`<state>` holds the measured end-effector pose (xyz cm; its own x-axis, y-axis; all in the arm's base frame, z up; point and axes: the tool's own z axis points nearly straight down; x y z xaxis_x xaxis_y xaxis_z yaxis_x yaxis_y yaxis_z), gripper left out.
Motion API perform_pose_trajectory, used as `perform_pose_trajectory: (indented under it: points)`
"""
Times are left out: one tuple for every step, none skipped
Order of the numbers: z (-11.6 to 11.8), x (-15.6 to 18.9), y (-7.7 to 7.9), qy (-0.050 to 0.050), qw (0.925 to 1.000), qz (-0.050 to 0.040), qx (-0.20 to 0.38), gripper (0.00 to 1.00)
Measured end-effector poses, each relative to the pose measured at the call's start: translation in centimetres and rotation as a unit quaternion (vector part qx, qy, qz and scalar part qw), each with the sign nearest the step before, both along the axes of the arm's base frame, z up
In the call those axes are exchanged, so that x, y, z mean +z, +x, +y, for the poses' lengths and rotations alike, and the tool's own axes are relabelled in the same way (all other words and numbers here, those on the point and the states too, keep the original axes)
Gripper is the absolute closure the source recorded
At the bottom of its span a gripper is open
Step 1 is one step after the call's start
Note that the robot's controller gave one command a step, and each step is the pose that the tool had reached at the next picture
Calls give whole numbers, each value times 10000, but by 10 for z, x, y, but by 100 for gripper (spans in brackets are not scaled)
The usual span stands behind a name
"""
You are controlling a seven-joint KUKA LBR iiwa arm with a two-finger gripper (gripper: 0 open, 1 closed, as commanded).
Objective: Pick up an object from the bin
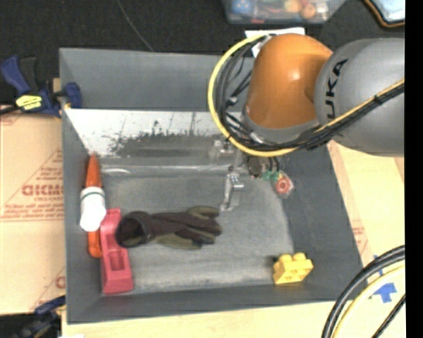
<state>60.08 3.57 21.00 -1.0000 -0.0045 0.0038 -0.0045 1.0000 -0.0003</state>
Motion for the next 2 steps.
perform_pose_trajectory:
  points:
    - [0, 5, 1, 5, 10000, -40, -5, 0]
    - [54, -140, -38, 8, 9984, -25, -566, 0]
